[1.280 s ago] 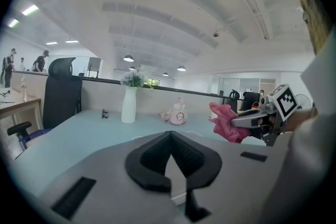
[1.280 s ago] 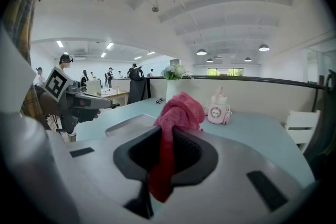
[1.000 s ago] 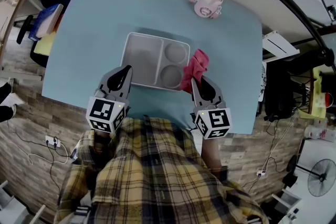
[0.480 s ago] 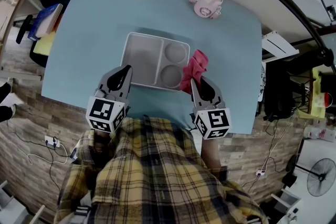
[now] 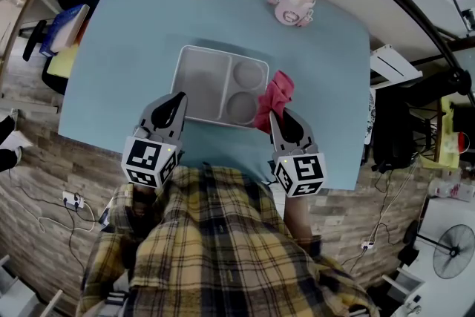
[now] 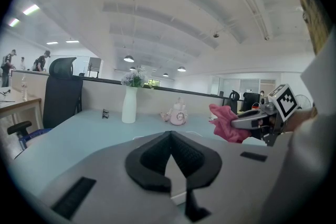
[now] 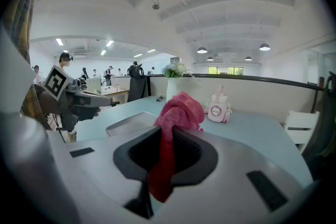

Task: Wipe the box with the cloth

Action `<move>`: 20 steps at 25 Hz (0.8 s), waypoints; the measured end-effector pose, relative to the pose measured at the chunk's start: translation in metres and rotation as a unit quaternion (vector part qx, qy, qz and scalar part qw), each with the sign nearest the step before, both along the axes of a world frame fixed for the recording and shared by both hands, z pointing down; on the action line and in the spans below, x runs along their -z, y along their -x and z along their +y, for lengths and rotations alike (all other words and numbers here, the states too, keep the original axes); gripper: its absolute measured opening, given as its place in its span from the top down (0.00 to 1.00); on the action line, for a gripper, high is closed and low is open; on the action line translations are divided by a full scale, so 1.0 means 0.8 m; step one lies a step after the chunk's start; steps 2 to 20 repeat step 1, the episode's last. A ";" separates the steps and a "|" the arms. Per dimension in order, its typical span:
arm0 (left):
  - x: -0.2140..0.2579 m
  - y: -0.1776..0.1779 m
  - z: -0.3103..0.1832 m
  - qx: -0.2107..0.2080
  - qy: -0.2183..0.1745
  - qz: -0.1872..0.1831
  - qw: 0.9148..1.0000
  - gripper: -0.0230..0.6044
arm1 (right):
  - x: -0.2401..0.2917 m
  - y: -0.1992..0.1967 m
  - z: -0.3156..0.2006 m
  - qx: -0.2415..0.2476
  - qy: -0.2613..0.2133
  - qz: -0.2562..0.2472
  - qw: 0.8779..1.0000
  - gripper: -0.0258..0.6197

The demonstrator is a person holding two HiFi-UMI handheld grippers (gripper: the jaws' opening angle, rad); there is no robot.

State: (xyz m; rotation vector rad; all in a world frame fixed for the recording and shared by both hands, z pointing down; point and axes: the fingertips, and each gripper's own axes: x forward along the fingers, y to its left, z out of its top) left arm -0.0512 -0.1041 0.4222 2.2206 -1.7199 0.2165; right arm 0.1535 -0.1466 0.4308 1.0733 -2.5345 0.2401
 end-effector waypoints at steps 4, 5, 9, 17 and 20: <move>0.000 0.000 0.000 0.000 0.000 0.000 1.000 0.98 | 0.000 0.000 0.000 0.000 0.000 0.000 1.000 0.88; 0.000 0.000 0.000 0.000 0.000 0.000 1.000 0.98 | 0.000 0.000 0.000 0.000 0.000 0.000 1.000 0.88; 0.000 0.000 0.000 0.000 0.000 0.000 1.000 0.98 | 0.000 0.000 0.000 0.000 0.000 0.000 1.000 0.88; 0.000 0.000 0.000 0.000 0.000 0.000 1.000 0.98 | 0.000 0.000 0.000 0.000 0.000 0.000 1.000 0.88; 0.000 0.000 0.000 0.000 0.000 0.000 1.000 0.98 | 0.000 0.000 0.000 0.000 0.000 0.000 1.000 0.88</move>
